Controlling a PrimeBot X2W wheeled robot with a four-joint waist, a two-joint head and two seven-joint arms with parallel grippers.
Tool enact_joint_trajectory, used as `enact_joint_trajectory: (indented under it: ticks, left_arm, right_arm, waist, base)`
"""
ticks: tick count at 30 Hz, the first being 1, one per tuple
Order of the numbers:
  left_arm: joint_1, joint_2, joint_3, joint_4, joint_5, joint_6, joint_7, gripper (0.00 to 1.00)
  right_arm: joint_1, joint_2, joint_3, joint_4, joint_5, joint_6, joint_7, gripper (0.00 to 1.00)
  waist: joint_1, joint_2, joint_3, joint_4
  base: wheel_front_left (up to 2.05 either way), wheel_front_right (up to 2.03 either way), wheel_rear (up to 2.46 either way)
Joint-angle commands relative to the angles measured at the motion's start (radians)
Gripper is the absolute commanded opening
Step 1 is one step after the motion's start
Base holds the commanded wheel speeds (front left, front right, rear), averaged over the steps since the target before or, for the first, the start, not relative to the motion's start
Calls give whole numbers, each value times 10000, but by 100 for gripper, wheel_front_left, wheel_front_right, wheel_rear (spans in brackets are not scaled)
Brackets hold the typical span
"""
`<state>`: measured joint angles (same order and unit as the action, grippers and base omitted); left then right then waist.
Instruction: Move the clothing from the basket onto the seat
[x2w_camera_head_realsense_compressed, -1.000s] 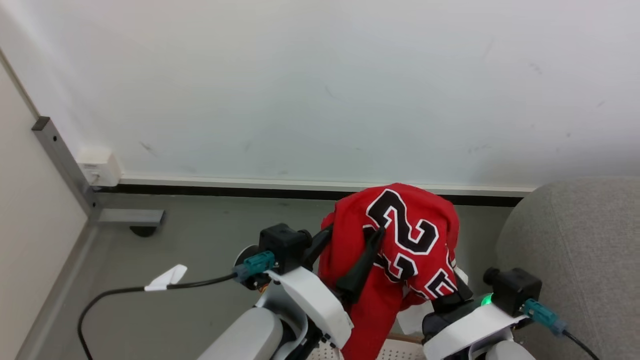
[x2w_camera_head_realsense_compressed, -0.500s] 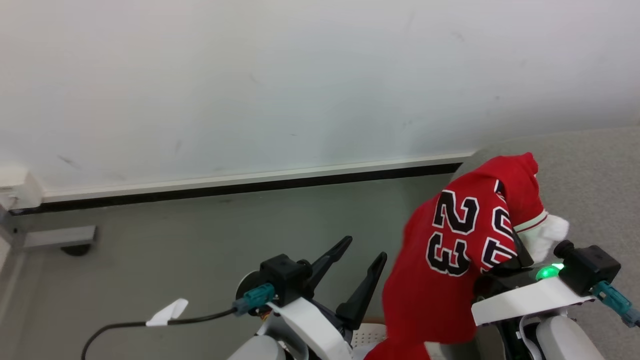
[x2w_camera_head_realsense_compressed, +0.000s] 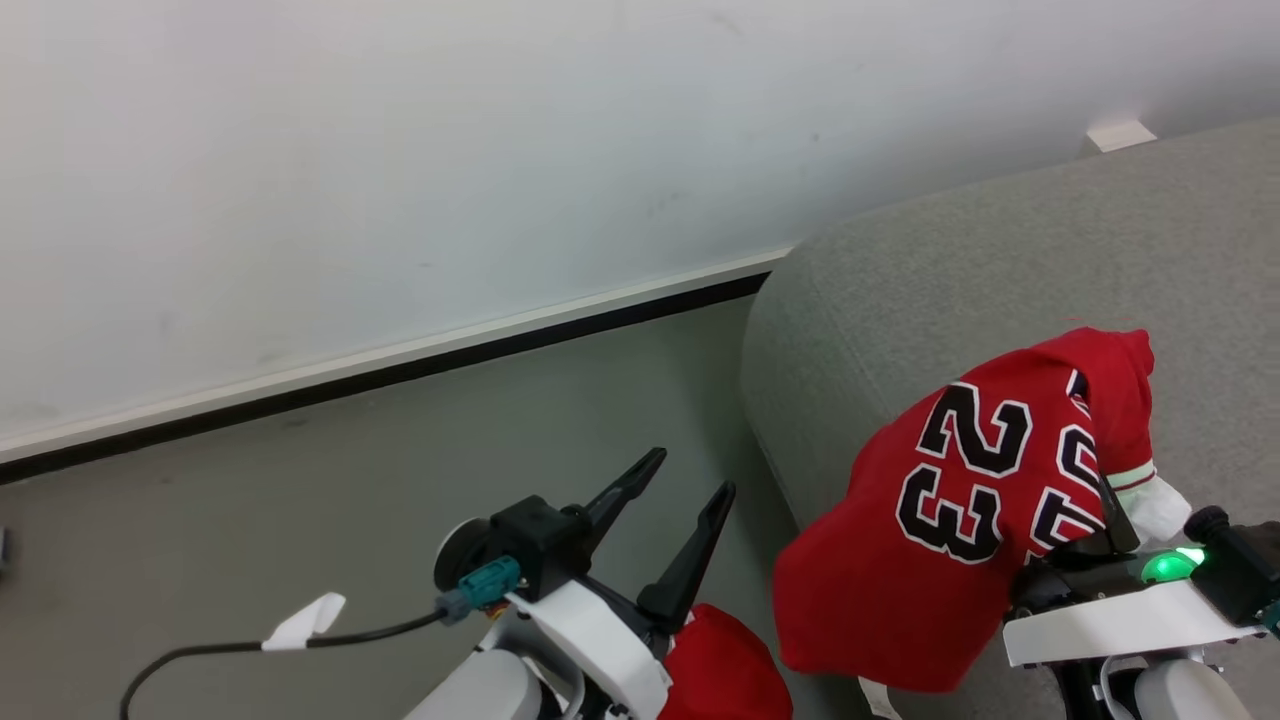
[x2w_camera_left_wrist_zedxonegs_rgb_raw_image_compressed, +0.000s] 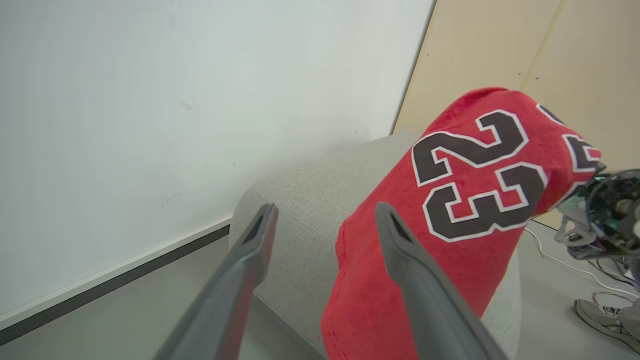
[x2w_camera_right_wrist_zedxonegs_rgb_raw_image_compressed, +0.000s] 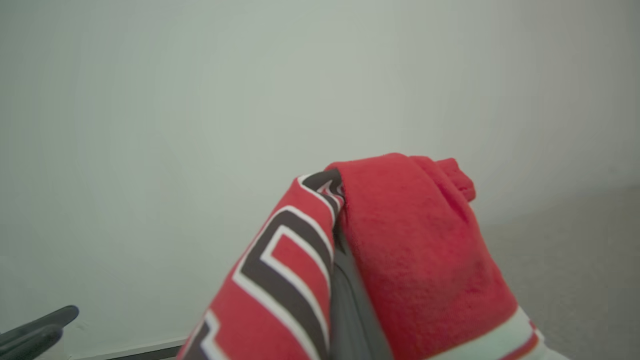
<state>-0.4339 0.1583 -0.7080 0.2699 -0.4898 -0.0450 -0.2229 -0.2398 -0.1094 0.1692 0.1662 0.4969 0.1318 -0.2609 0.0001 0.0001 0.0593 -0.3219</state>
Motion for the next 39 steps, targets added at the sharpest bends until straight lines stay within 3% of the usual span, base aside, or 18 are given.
enact_joint_trajectory:
  ticks: [1,9,20,29,39]
  left_arm:
    - [-145,140,24,160,230,-52,-134,100]
    - [-250,124,57,708,249,-204,-316,100]
    - [-472,49,6,929,308,-300,-375,100]
    - [-944,527,-14,589,510,-357,-94,100]
    - [-1709,1208,92,-357,771,-418,308,100]
  right_arm:
    - [160,26,-118,-111,9,-21,-21,0]
    - [364,259,-92,-290,-34,-22,-21,0]
    - [-356,-174,-335,-181,-248,-22,-21,0]
    - [-3136,-1127,-736,805,849,-22,678,0]
    - [-6335,-2294,-2154,2487,286,-22,1543,0]
  waist:
    - [-1,-1,159,-384]
    - [-1,-1,323,-909]
    - [-1,-1,533,-927]
    - [-1,-1,1733,-482]
    - [-1,-1,3734,427]
  base:
    - [0,0,0]
    - [0,0,0]
    - [0,0,0]
    - [0,0,0]
    - [0,0,0]
